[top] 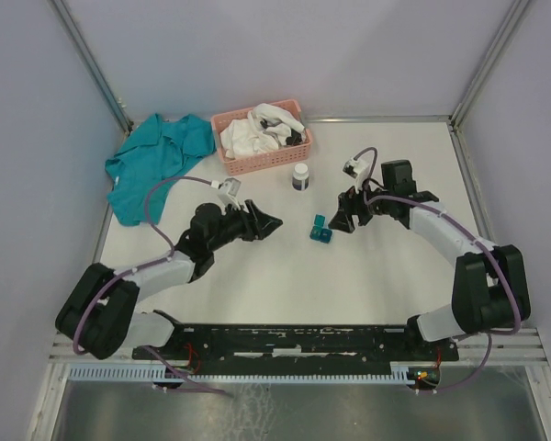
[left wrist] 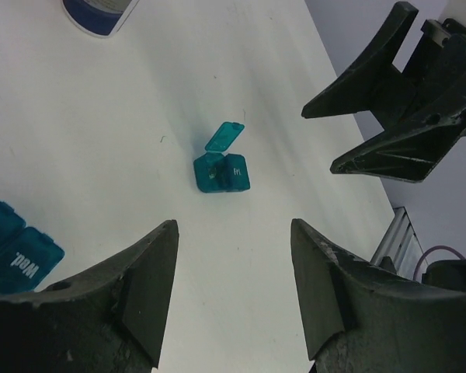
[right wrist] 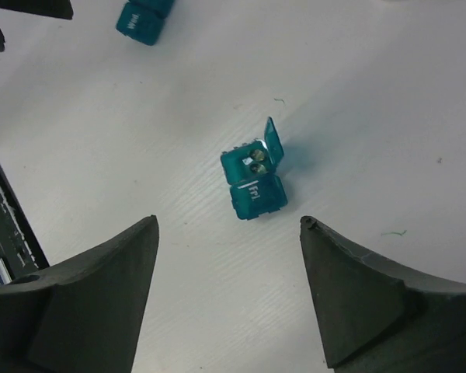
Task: Sort the pills into containers
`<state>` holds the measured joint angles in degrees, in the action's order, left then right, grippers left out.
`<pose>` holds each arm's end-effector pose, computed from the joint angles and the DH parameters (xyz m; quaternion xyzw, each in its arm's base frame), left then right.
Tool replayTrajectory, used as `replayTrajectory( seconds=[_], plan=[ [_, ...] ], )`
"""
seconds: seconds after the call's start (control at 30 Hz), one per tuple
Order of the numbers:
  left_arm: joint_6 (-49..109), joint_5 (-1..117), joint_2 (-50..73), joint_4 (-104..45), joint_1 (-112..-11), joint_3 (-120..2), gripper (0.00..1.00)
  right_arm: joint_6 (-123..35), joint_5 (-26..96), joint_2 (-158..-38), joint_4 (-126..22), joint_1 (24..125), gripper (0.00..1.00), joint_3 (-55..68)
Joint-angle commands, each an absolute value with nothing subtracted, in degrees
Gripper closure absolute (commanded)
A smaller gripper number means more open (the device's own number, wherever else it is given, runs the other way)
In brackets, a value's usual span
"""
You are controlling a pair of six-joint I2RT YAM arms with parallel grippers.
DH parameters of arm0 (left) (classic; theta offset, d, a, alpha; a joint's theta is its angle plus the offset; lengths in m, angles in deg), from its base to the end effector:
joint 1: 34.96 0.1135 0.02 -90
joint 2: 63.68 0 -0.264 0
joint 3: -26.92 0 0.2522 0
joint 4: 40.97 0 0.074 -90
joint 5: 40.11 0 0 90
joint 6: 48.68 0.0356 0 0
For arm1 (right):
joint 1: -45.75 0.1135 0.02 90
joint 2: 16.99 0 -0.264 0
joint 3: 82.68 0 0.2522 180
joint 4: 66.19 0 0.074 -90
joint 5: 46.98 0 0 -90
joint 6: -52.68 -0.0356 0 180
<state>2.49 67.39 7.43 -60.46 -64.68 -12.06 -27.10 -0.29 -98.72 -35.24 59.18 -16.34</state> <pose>0.2148 -0.1349 0.2055 0.0335 0.7767 -0.4460 0.4436 0.2804 0.0921 0.2355 -0.3111 0.8163 0.3521 0.3359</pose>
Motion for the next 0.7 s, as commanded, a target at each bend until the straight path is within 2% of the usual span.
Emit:
replayTrajectory(
  seconds=[0.0, 0.17, 0.27, 0.37, 0.47, 0.6, 0.67],
  plan=[
    [0.5, 71.6, 16.8, -70.1, -64.9, -19.4, 0.34, -27.0, 3.9, -102.4, -31.8, 58.3, 0.14, -12.2],
    [0.7, 72.3, 25.1, -71.2, -64.9, -24.7, 0.34, 3.2, 1.2, -100.9, -23.4, 58.6, 0.01, -13.2],
    [-0.8, 73.9, 30.0, -71.0, -64.9, -28.1, 0.34, 20.0, 1.1, -95.1, -29.2, 58.7, 0.01, -21.5],
    [-1.8, 75.0, 34.7, -71.2, -64.9, -31.7, 0.34, 26.5, -1.8, -93.1, -36.3, 58.8, 0.01, -25.8],
    [-2.9, 76.2, 38.8, -71.1, -64.9, -35.2, 0.37, 29.6, -2.3, -97.5, -33.1, 59.2, 0.0, -22.4],
    [-2.3, 76.1, 43.3, -68.9, -64.9, -39.8, 0.42, 32.9, 0.5, -101.3, -32.0, 62.3, 0.05, -21.2],
    [-1.3, 75.9, 45.7, -65.6, -64.9, -42.8, 0.48, 32.1, 1.4, -102.3, -32.0, 64.0, 0.17, -20.9]
  ],
)
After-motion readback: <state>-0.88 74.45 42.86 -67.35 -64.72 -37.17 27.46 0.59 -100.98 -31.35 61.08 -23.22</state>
